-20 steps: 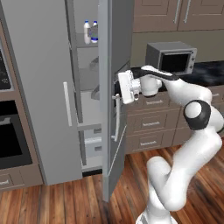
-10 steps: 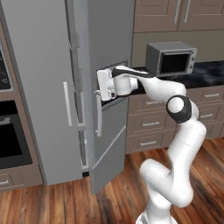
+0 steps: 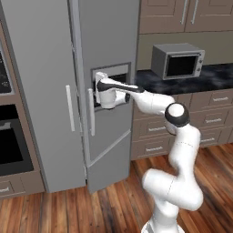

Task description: Take the bottled waters from the counter and place them in the freezer to freeze. Close the freezer door after placing the bottles.

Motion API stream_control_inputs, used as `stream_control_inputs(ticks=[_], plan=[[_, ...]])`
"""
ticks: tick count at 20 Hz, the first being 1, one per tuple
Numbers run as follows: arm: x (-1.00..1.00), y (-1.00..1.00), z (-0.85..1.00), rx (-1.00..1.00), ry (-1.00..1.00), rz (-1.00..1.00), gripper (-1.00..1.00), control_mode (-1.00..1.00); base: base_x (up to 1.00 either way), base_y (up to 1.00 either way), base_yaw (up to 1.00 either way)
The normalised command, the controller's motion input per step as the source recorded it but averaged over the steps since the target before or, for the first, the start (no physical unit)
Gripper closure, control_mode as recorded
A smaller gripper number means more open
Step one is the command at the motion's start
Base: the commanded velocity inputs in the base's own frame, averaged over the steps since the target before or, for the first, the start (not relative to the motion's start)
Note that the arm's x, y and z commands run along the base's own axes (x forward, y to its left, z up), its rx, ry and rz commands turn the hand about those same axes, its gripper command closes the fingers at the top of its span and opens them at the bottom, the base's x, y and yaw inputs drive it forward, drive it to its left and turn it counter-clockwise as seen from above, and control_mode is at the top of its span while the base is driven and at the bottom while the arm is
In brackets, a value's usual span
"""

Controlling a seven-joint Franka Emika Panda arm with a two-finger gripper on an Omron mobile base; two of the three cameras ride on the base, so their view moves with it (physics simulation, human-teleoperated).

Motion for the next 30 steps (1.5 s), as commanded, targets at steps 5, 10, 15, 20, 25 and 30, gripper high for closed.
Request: stream_control_inputs(ticks=[5, 10, 15, 20, 25, 30], plan=[[0.97, 0.0, 0.08, 0.02, 0.11, -0.38, -1.0, -1.0, 0.0, 0.0, 0.0], [0.79, -0.11, 0.02, 0.14, 0.2, -0.21, -1.0, -1.0, 0.0, 0.0, 0.0], [0.81, -0.29, 0.01, 0.13, 0.2, -0.18, -1.0, -1.0, 0.0, 0.0, 0.0], [0.4, 0.0, 0.01, 0.04, 0.13, -0.09, -1.0, -1.0, 0.0, 0.0, 0.0], [0.51, 0.12, 0.0, -0.02, 0.13, -0.19, -1.0, -1.0, 0.0, 0.0, 0.0], [-0.62, 0.45, 0.05, 0.02, 0.09, -0.04, -1.0, -1.0, 0.0, 0.0, 0.0]])
